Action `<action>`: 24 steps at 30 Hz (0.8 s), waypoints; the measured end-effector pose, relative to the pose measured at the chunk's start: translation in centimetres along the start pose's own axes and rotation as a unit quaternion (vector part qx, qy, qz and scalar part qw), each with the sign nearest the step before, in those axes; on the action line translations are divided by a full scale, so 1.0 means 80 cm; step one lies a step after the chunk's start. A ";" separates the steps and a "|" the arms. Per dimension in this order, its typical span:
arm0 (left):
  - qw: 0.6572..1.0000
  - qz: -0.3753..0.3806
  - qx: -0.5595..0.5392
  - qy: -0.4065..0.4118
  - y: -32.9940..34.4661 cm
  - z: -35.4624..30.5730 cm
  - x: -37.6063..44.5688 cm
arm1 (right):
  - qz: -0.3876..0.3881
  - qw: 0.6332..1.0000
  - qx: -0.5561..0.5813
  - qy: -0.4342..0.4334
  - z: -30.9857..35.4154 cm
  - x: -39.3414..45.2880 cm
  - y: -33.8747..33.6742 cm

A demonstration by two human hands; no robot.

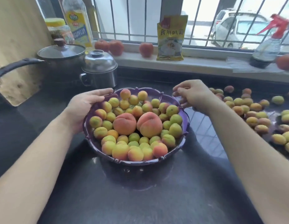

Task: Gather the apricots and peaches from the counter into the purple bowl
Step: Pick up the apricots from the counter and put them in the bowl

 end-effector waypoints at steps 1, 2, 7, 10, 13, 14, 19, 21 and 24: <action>1.000 -0.004 0.011 0.017 -0.008 0.002 0.004 | -0.079 0.997 -0.021 -0.007 -0.012 0.013 -0.002; 0.999 -0.004 0.016 0.030 -0.013 0.007 0.005 | -0.154 0.985 -0.082 -0.019 -0.023 0.021 -0.004; 0.995 0.002 0.033 0.098 -0.023 0.011 0.013 | -0.247 0.929 -0.275 -0.024 -0.047 0.025 0.030; 0.987 0.014 0.055 0.149 -0.030 0.005 0.015 | -0.262 0.921 -0.289 -0.010 -0.041 0.034 0.037; 0.978 0.015 0.074 0.194 -0.034 0.006 0.018 | -0.267 0.915 -0.302 0.009 -0.037 0.050 0.043; 0.976 0.017 0.075 0.204 -0.035 0.006 0.019 | -0.269 0.915 -0.301 0.011 -0.036 0.052 0.045; 0.965 0.009 0.094 0.246 -0.039 0.008 0.020 | -0.295 0.920 -0.257 -0.001 -0.038 0.053 0.041; 0.964 0.001 0.095 0.249 -0.039 0.010 0.022 | -0.284 0.938 -0.195 -0.038 -0.042 0.051 0.038; 0.965 -0.007 0.089 0.248 -0.039 0.012 0.023 | -0.253 0.964 -0.045 -0.066 -0.044 0.045 0.026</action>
Point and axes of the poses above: each hand's wrist, its own x-axis towards the middle knuckle, its own y-axis out of the palm, z = x × y, the point moved 6 cm from there along x, towards the middle knuckle, and after that the axes turned 10 degrees about y, right-handed, at the moved point
